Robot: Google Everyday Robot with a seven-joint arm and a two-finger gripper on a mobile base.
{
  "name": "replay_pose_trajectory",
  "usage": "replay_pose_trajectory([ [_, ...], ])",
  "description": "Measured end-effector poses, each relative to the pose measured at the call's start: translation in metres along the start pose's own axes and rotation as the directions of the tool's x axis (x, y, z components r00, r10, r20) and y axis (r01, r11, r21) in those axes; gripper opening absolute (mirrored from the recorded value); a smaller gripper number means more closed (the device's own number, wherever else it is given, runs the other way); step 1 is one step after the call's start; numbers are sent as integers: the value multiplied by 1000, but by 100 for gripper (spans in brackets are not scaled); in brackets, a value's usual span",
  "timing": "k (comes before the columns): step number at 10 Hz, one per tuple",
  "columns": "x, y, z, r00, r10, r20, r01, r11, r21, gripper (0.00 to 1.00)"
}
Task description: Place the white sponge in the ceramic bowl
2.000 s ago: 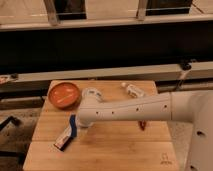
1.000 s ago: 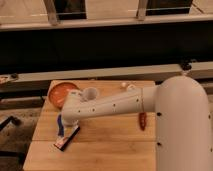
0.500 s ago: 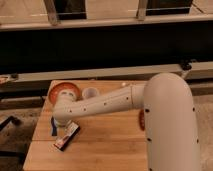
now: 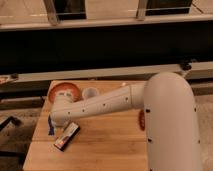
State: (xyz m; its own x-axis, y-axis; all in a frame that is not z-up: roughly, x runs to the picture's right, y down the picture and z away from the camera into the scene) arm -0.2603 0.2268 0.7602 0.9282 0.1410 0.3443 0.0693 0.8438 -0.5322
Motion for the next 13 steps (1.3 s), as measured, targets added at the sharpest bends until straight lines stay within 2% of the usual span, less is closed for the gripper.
replay_pose_trajectory([
  [7, 7, -17, -25, 998, 57, 37, -59, 997, 59, 0],
  [10, 7, -36, -24, 996, 76, 42, -80, 993, 85, 0],
  [13, -6, -48, -21, 996, 77, 41, -81, 991, 108, 0],
])
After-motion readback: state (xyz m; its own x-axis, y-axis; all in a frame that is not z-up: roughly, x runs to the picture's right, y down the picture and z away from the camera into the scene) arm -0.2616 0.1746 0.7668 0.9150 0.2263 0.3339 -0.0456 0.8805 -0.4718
